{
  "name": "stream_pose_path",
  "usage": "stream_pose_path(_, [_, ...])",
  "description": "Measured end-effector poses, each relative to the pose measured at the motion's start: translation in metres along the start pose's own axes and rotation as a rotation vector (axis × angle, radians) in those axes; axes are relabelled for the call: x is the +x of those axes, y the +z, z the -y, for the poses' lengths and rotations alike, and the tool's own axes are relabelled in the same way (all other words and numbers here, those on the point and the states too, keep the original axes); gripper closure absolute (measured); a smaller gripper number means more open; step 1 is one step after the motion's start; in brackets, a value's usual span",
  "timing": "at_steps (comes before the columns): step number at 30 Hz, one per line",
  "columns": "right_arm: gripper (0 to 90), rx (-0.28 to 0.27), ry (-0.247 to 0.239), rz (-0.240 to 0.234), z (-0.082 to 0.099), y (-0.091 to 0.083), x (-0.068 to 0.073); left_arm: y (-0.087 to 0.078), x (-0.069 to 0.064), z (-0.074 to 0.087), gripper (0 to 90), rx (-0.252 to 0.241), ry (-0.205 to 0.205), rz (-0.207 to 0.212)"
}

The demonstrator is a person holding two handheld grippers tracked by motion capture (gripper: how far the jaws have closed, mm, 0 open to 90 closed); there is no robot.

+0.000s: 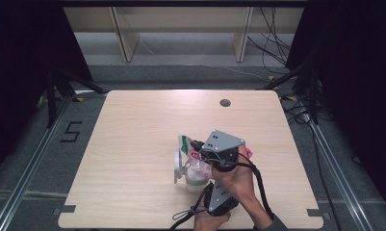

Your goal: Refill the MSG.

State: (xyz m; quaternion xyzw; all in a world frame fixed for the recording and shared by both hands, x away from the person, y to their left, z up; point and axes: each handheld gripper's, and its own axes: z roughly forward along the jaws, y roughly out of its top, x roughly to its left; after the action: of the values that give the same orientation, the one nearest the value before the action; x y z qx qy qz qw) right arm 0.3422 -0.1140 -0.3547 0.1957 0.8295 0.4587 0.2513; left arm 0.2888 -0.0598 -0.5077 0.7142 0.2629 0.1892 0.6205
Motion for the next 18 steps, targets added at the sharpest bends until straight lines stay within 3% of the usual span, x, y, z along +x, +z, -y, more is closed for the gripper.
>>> stream_pose_path(18, [89.9,-0.008,0.0,0.007,-0.0008,-0.0004,0.0013,-0.0003,-0.0001,-0.0003,75.2,-0.001,0.001,-0.002])
